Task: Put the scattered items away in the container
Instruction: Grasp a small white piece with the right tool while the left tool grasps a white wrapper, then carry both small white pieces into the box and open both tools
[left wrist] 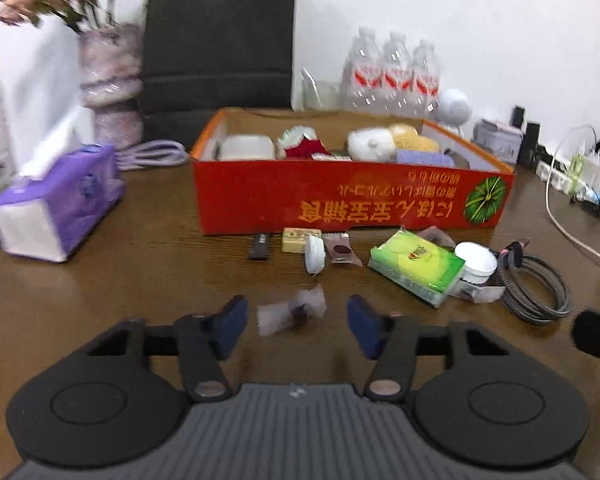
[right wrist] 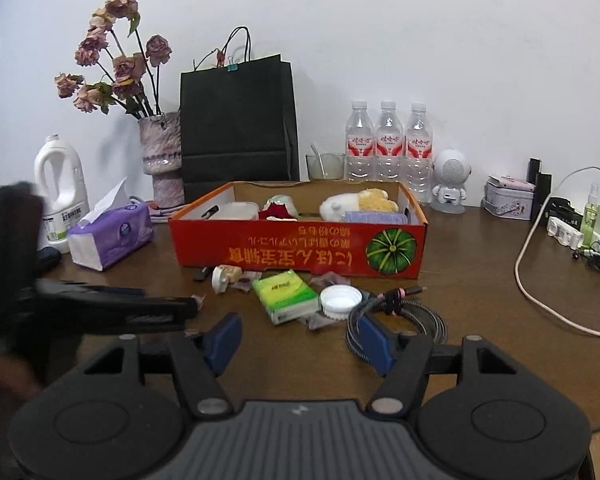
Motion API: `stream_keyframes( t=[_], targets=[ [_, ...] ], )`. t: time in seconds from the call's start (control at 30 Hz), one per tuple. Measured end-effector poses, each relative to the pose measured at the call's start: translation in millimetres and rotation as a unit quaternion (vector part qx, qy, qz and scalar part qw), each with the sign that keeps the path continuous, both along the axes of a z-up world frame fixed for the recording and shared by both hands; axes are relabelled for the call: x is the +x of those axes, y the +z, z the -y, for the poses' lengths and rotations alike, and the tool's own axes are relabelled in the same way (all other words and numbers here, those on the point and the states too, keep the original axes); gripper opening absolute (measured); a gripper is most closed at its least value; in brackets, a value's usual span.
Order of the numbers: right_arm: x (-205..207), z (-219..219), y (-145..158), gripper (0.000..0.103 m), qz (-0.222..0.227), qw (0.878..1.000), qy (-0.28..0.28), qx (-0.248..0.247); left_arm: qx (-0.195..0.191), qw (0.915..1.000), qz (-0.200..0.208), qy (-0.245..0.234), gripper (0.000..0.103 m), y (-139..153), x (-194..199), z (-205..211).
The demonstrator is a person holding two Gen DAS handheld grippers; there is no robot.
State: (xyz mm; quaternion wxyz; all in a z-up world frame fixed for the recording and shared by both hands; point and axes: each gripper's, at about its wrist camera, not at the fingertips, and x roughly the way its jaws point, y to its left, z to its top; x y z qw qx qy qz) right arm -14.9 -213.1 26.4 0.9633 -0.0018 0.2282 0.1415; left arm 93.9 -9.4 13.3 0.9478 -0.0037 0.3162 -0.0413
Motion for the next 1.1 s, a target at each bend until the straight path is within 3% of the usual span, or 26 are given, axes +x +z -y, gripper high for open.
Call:
stream_keyframes(
  t=[0.13,0.27,0.3,0.33,0.4,0.6,0.67,0.77,0.93,1.1],
  targets=[
    [18.0,-9.3,-0.8,0.064,0.000,1.000,0.014,-0.012,-0.011,0.9999,0.005,-0.006,0.021,-5.6,1.8,-5.0],
    [51.5,-29.4,-2.1,0.058,-0.010,0.999,0.040,-0.017,-0.043,0.9990,0.010,0.008,0.017,-5.3,2.3,-19.0],
    [63.6,-36.8,-3.2,0.050,-0.020,0.998,0.055,-0.012,-0.048,0.9985,0.013,0.021,0.017,-4.5,2.4,-23.8],
    [76.1,-44.5,-4.5,0.034,-0.033,0.997,0.069,-0.005,-0.051,0.9979,0.016,0.037,0.017,-3.8,2.1,-29.2],
    [102.7,-61.1,-7.6,0.020,-0.065,0.994,0.092,0.009,-0.068,0.9948,0.025,0.073,0.017,-0.3,0.5,-44.3],
    [154.0,-114.4,-23.6,0.022,-0.108,0.988,0.108,-0.015,-0.110,0.9818,0.040,0.149,0.017,5.3,-1.7,-78.1],
    [161.9,-126.9,-32.9,0.014,-0.118,0.988,0.094,-0.037,-0.105,0.9834,0.037,0.143,0.017,5.0,0.2,-76.7],
    [156.4,-130.0,-36.2,0.011,-0.114,0.988,0.095,-0.046,-0.090,0.9869,0.042,0.127,0.017,6.4,-1.6,-71.3],
    [96.6,-99.9,-12.9,0.010,-0.053,0.994,0.096,-0.030,-0.051,0.9910,0.045,0.116,0.017,3.3,-4.2,-52.7],
    [42.9,-38.2,3.6,0.011,-0.027,0.999,0.031,0.005,-0.056,0.9922,0.064,0.091,0.017,15.5,-47.2,-25.7]
  ],
)
